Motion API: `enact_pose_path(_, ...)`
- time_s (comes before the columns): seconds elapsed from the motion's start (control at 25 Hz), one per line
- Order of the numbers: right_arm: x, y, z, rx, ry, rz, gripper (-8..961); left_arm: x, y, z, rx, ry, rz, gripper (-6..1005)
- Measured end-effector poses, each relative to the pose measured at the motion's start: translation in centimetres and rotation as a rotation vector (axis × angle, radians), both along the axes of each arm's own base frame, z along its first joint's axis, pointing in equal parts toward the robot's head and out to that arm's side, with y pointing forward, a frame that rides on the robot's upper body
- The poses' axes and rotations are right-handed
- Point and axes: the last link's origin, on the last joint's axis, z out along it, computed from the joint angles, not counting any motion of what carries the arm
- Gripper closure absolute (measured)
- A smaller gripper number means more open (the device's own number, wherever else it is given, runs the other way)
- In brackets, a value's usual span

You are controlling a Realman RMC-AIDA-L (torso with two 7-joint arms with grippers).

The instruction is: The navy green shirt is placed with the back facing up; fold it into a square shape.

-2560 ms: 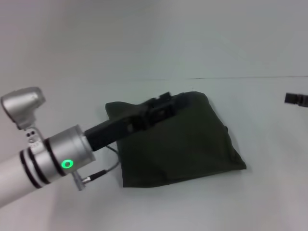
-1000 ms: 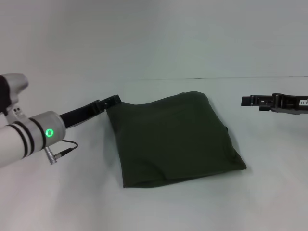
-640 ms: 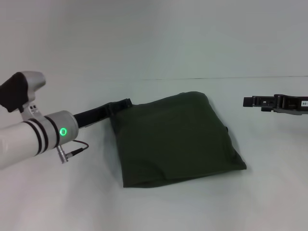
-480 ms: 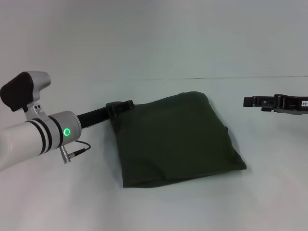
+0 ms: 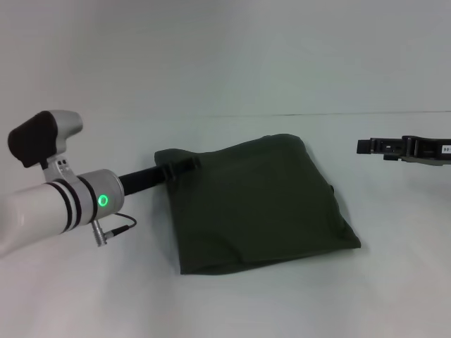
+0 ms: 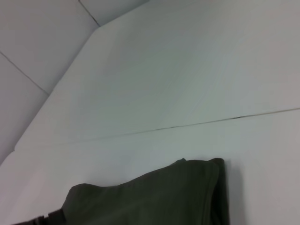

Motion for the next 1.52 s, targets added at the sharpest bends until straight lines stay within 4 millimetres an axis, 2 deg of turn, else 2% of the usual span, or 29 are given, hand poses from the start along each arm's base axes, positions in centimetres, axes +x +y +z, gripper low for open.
enact_pose_path(0.24,-0.1,0.1,0.0,0.004,-0.003,0.002,59,0.7,0.0,-0.3,-0.022,-0.003,-0.025,105)
enact_pose_path(0.72,0.1,0.0,-0.1,0.008,-0.005,-0.003,59,0.6,0.0,-0.2,-0.017,0.030,-0.053,156)
enact_pose_path(0.84,0.1,0.0,-0.1,0.008,-0.008,-0.002,59,0.7,0.1,-0.2,-0.015,0.035,-0.059,376)
enact_pose_path(1.04,0.2,0.0,-0.2,0.009,-0.013,0.001,59,0.8,0.2,-0.1,-0.014,0.037,-0.064,625)
enact_pose_path(1.52,0.0,-0.1,-0.8,0.011,-0.004,0.005,58,1.2,0.8,0.4,-0.004,0.044,-0.074,847)
